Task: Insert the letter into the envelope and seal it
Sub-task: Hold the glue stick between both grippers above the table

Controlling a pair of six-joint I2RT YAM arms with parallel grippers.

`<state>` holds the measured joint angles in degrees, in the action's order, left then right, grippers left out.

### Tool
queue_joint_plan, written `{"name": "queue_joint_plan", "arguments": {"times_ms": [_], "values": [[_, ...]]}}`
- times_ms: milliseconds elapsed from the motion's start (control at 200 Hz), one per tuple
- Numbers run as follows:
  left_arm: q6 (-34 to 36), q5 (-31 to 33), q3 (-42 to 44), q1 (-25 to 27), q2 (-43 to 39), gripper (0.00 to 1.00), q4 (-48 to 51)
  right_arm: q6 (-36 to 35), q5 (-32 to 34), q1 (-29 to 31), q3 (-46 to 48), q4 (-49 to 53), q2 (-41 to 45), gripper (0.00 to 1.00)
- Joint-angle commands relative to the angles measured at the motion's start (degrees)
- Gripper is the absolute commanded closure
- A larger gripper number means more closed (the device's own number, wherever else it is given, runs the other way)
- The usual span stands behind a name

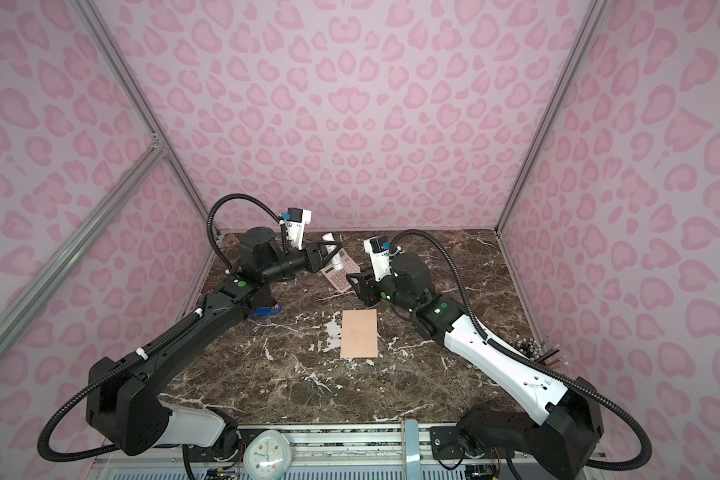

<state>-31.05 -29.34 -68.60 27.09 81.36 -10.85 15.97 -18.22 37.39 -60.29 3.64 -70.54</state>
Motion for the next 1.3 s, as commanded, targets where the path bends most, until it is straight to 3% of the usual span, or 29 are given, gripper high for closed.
{"name": "queue_joint_plan", "arguments": {"times_ms": [0, 220, 385, 785, 1095, 1295], "values": [[-1.76, -7.95, -0.3, -0.64, 0.27, 0.96, -6.98, 1.17, -13.21, -2.37, 2.44, -6.68, 0.96, 0.52], [-9.0, -20.59, 1.46, -1.41, 2.03, 0.96, -18.38, 7.74, -23.71, -5.59, 7.32, -21.15, 1.4, 0.49], [-13.29, -24.67, 2.75, -1.39, 2.89, 0.96, -25.33, 11.1, -29.13, -6.96, 7.85, -26.85, -0.44, 0.48], [-15.28, -27.34, 2.59, -1.16, 3.53, 0.96, -28.5, 11.47, -34.81, -7.52, 4.17, -25.88, -3.39, 0.51], [-15.64, -27.52, 2.59, -0.7, 3.71, 0.96, -29.31, 12.25, -35.92, -7.5, 3.98, -25.69, -4.16, 0.62], [-15.78, -27.87, 2.93, -0.29, 3.68, 0.96, -29.49, 12.42, -35.08, -7.48, 4.07, -25.96, -3.98, 0.63]]}}
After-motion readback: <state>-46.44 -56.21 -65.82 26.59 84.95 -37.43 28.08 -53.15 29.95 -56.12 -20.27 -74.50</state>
